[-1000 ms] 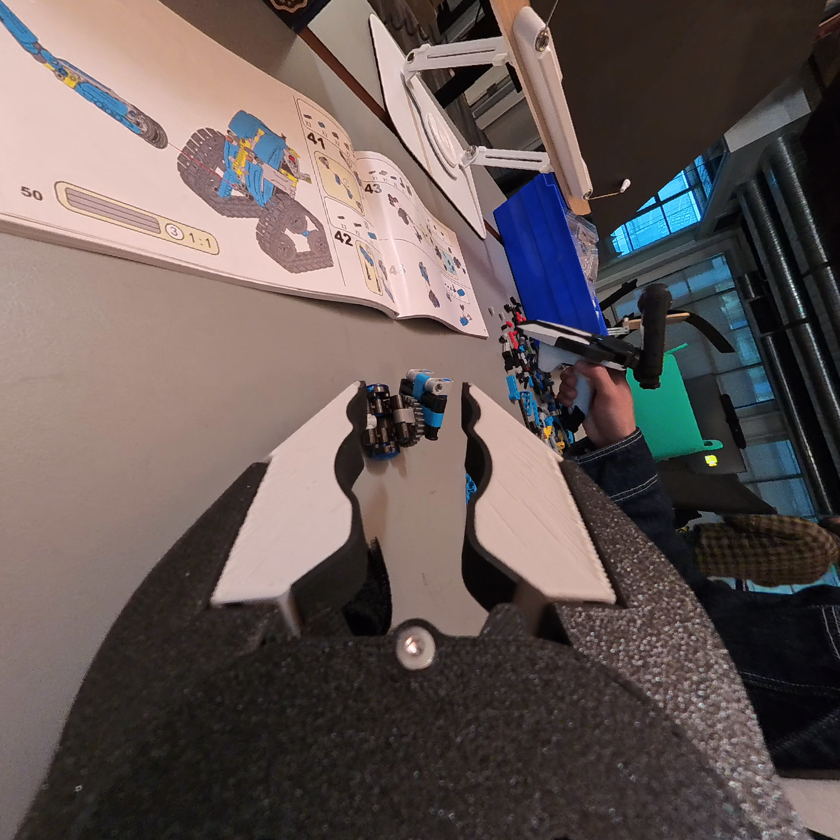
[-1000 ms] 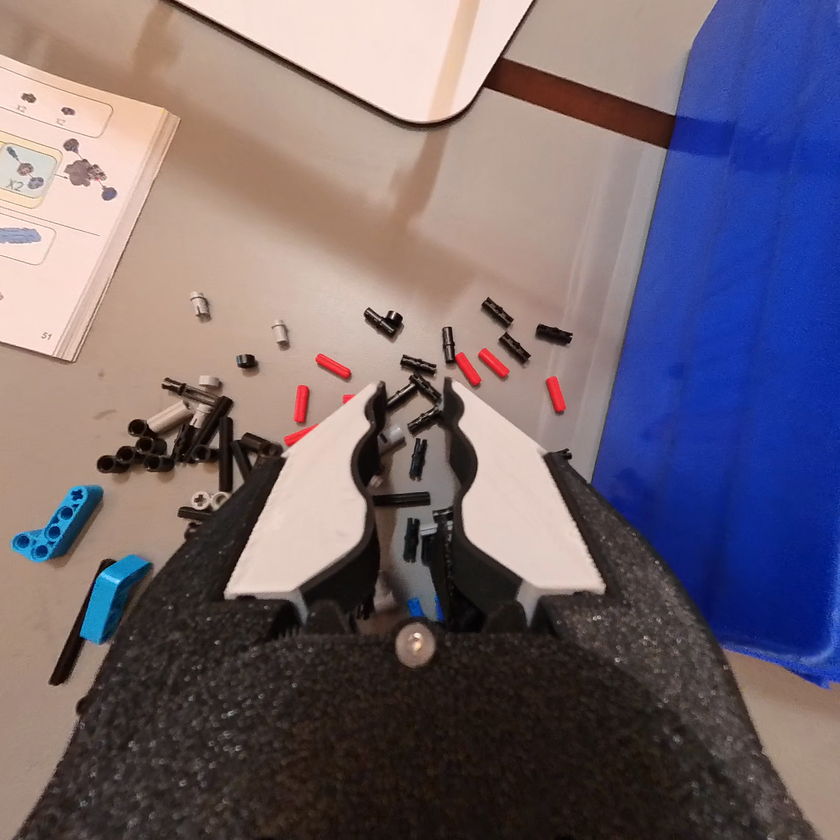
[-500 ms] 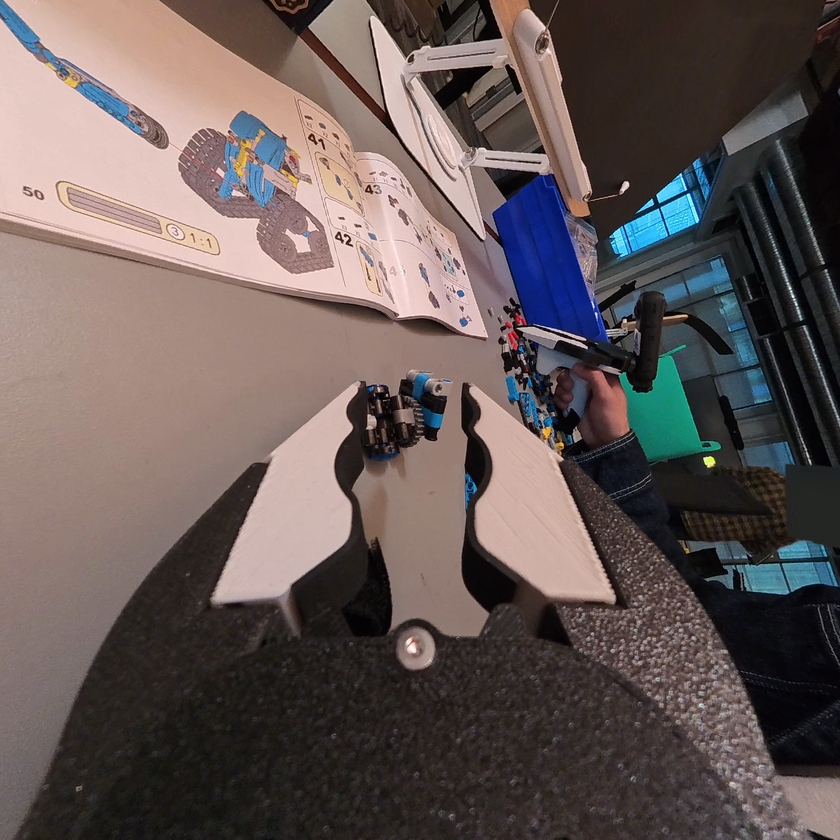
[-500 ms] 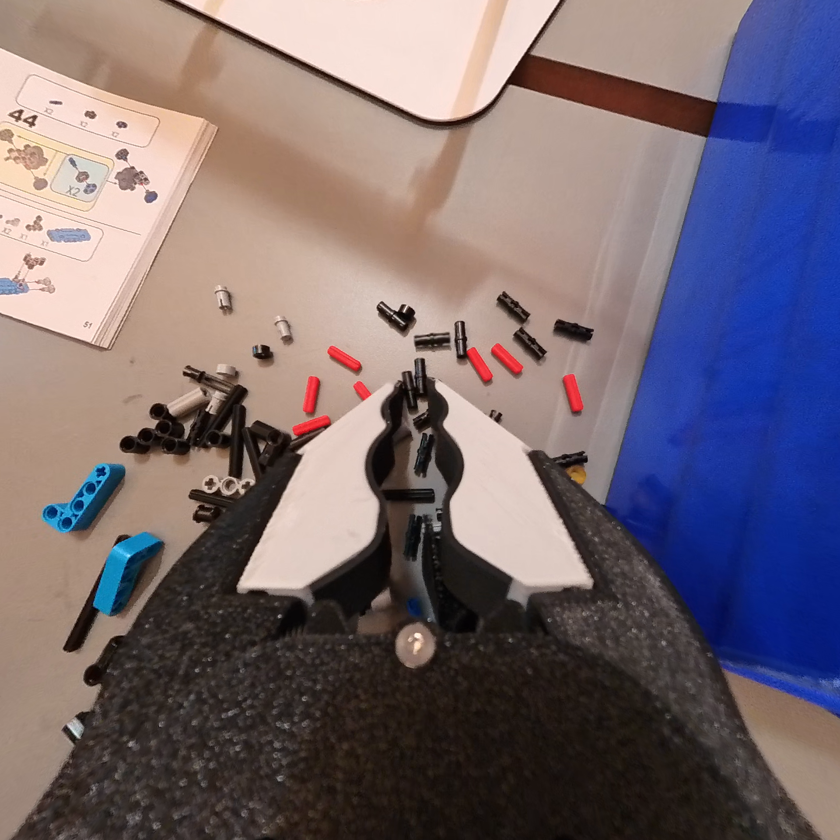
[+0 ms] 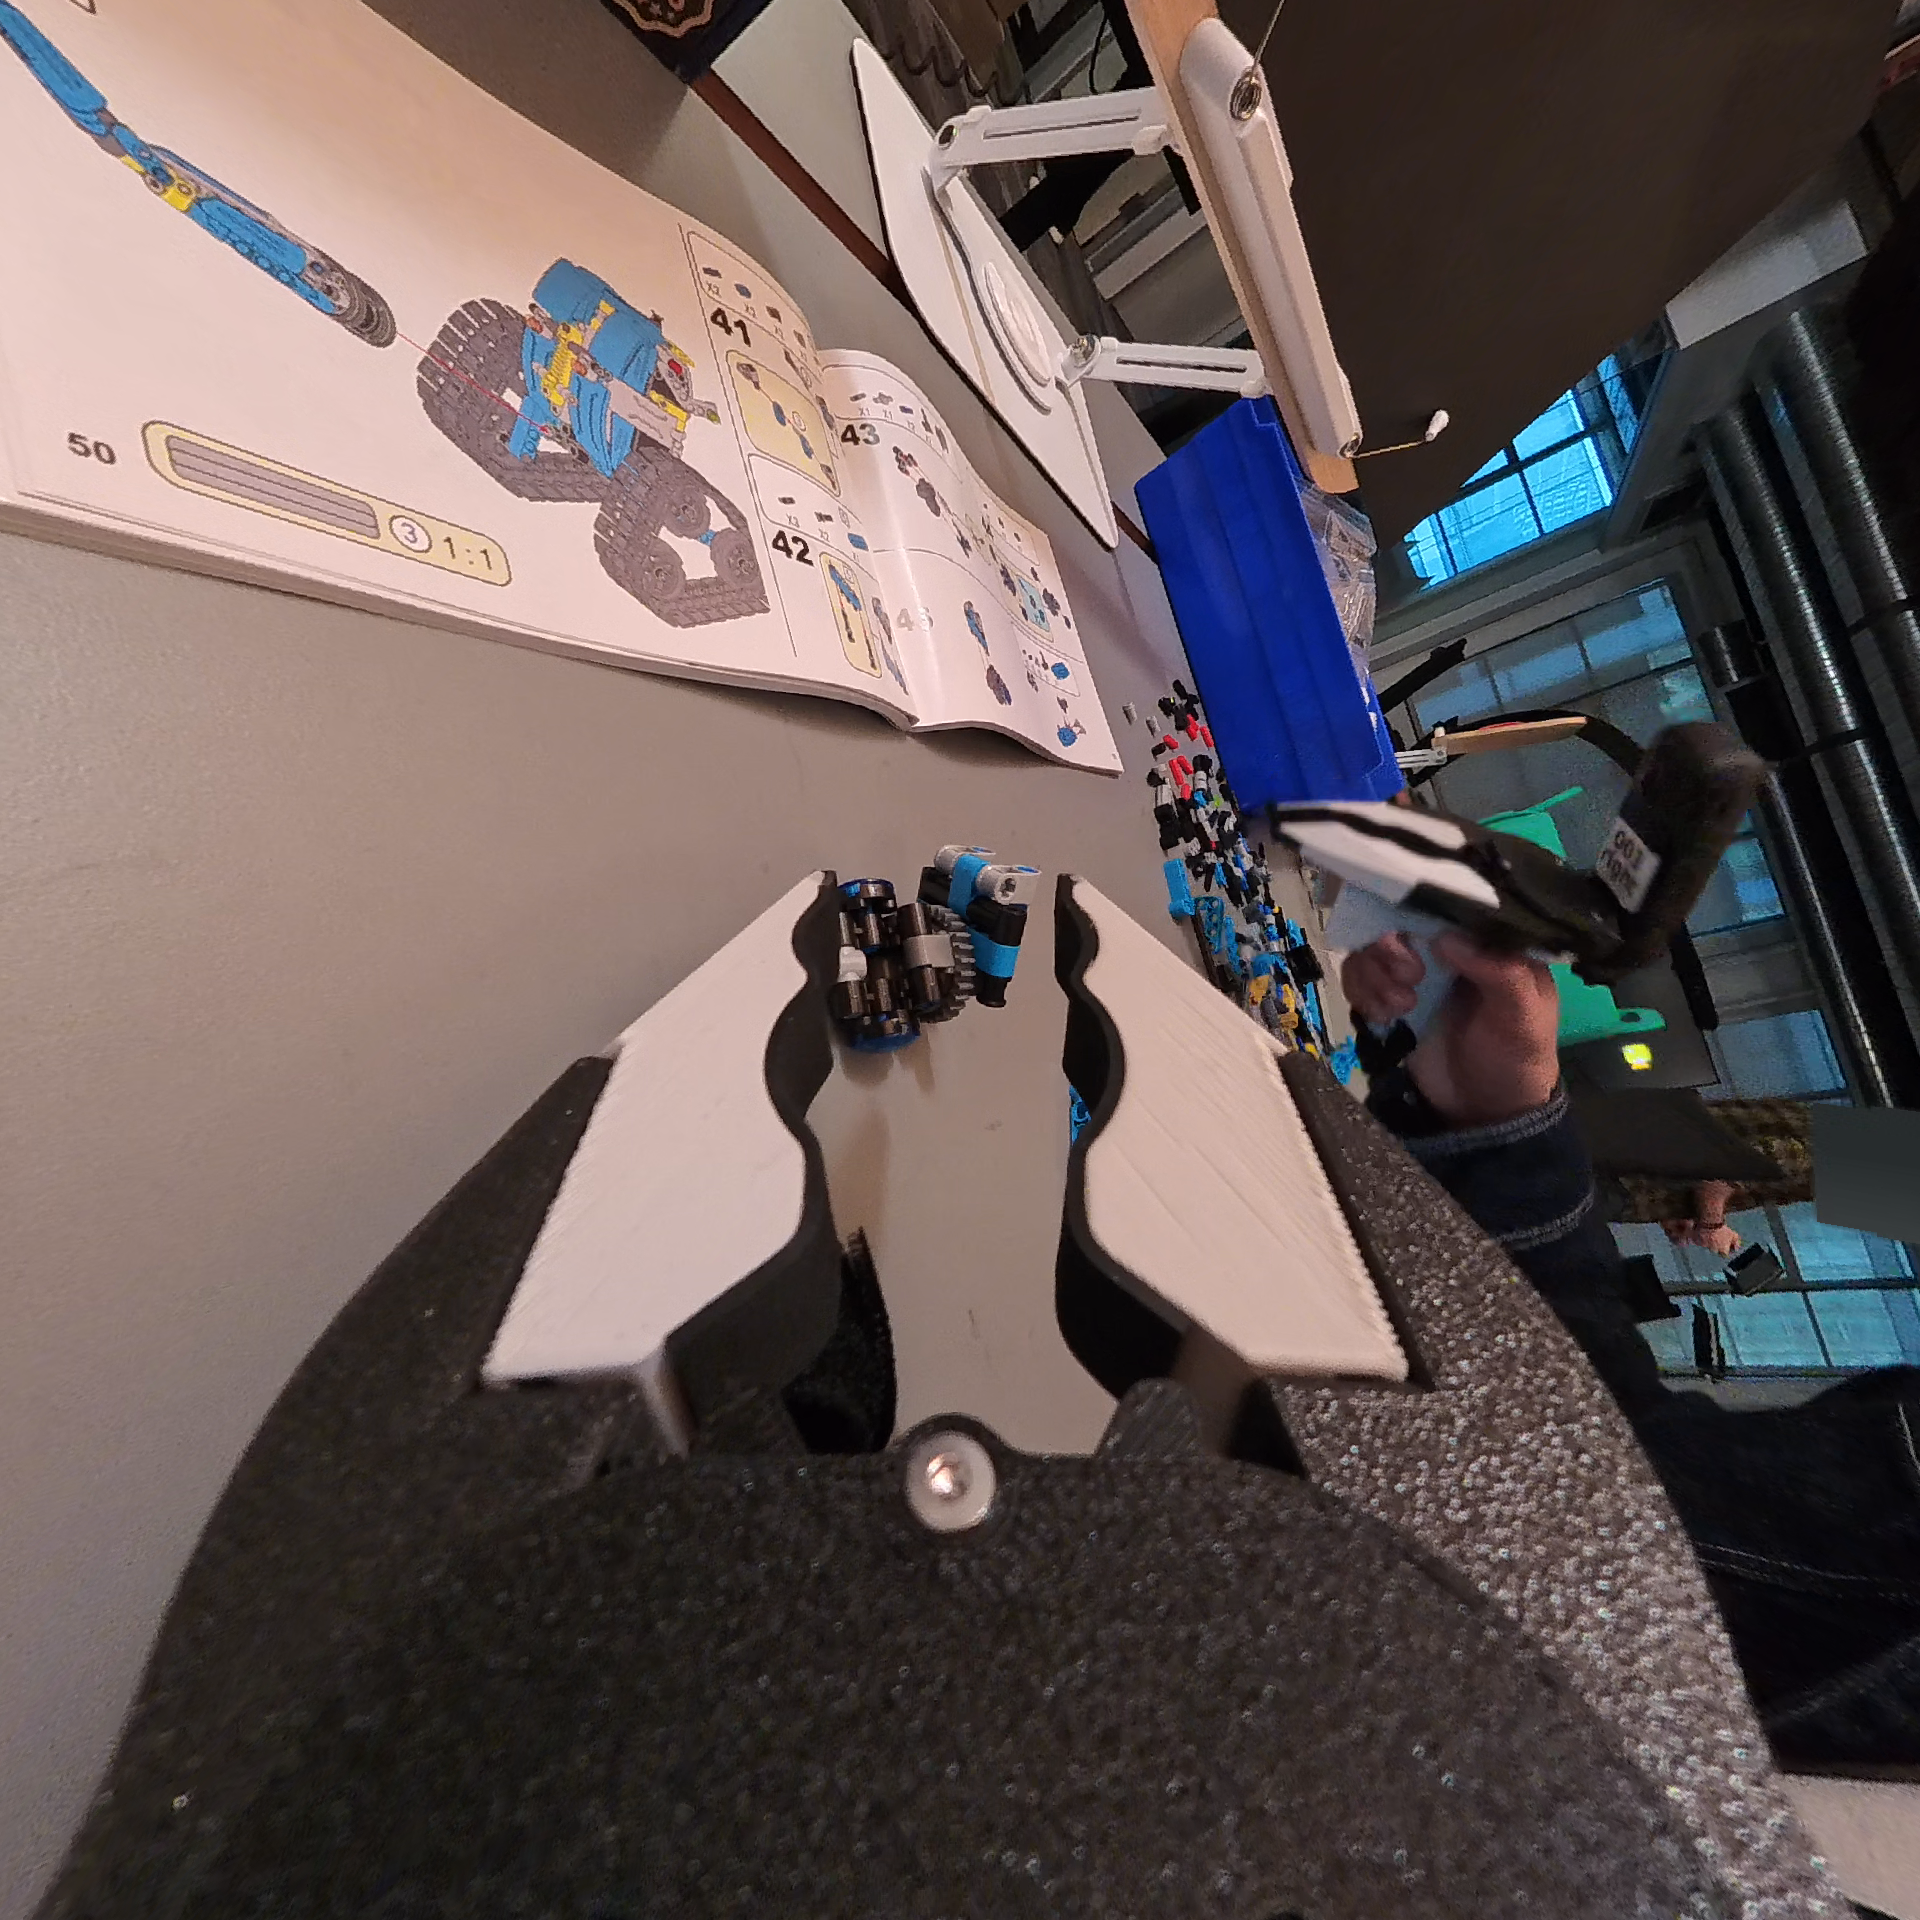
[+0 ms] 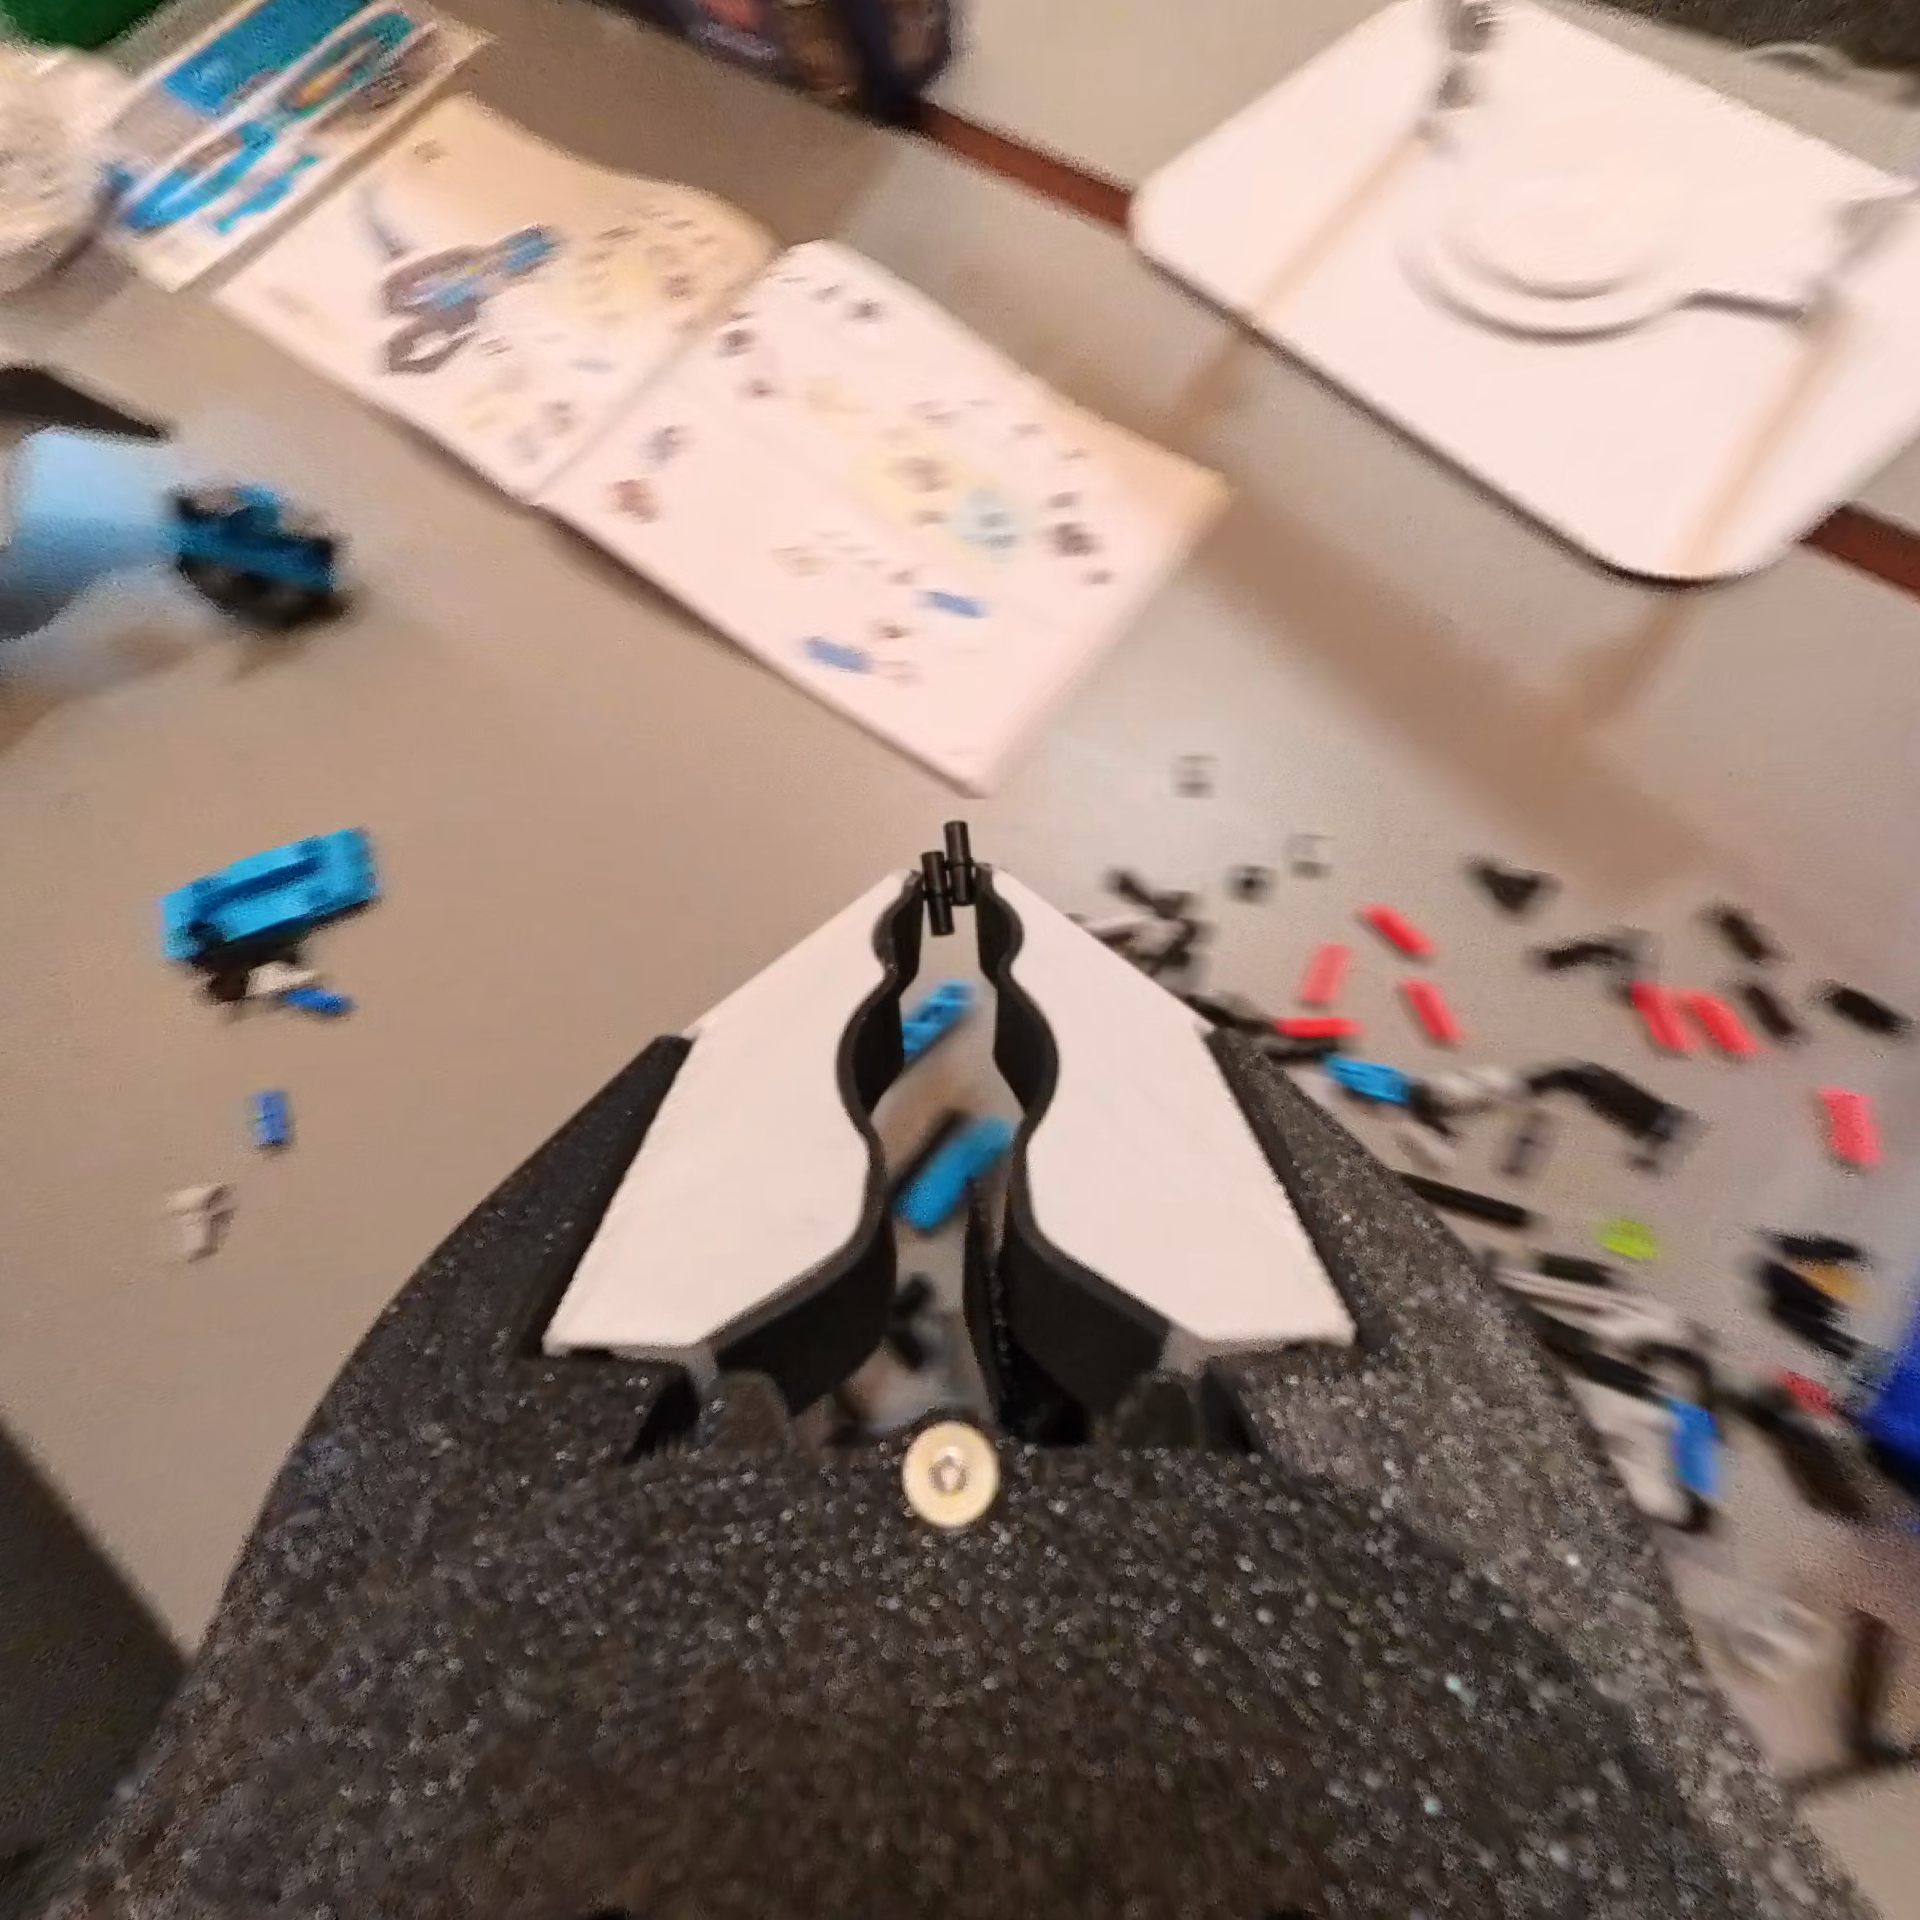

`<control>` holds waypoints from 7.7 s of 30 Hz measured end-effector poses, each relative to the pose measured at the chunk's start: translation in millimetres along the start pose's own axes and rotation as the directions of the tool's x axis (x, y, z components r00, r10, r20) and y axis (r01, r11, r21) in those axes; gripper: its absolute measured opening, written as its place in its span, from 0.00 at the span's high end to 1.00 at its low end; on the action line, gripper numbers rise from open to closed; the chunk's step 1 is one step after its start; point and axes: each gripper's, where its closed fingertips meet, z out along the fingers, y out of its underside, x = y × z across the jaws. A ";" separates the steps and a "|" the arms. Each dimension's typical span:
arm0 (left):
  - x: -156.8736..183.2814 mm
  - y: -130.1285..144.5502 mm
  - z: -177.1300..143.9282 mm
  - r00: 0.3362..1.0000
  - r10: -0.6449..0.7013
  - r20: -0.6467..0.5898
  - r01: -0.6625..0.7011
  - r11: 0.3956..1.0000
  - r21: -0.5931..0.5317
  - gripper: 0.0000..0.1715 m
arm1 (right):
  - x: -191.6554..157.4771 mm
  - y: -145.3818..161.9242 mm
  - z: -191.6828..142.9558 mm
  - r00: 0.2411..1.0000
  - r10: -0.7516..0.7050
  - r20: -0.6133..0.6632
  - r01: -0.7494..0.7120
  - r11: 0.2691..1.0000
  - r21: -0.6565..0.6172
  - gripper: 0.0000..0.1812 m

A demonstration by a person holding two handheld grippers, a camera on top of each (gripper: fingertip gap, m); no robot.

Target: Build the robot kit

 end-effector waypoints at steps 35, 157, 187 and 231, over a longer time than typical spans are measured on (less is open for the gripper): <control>1.8 -1.3 1.8 0.979 0.180 0.092 -0.178 0.984 -0.023 0.76 | -23.4 -0.8 51.1 0.981 0.193 -0.021 -0.190 0.974 0.121 0.85; 54.9 100.9 16.7 0.585 0.802 -0.120 -0.792 0.534 -0.296 0.86 | -157.2 22.9 25.5 0.860 -0.202 0.468 0.203 0.978 0.050 0.91; 156.3 109.8 -15.1 0.575 0.641 -0.509 -0.725 0.688 0.048 0.86 | -224.6 -40.0 -53.2 0.635 -0.324 0.701 -0.022 0.899 0.436 0.86; 152.4 100.2 -1.6 0.593 0.726 -0.349 -0.743 0.660 0.111 0.83 | -233.6 -27.4 -38.6 0.592 -0.260 0.763 -0.019 0.942 0.336 0.96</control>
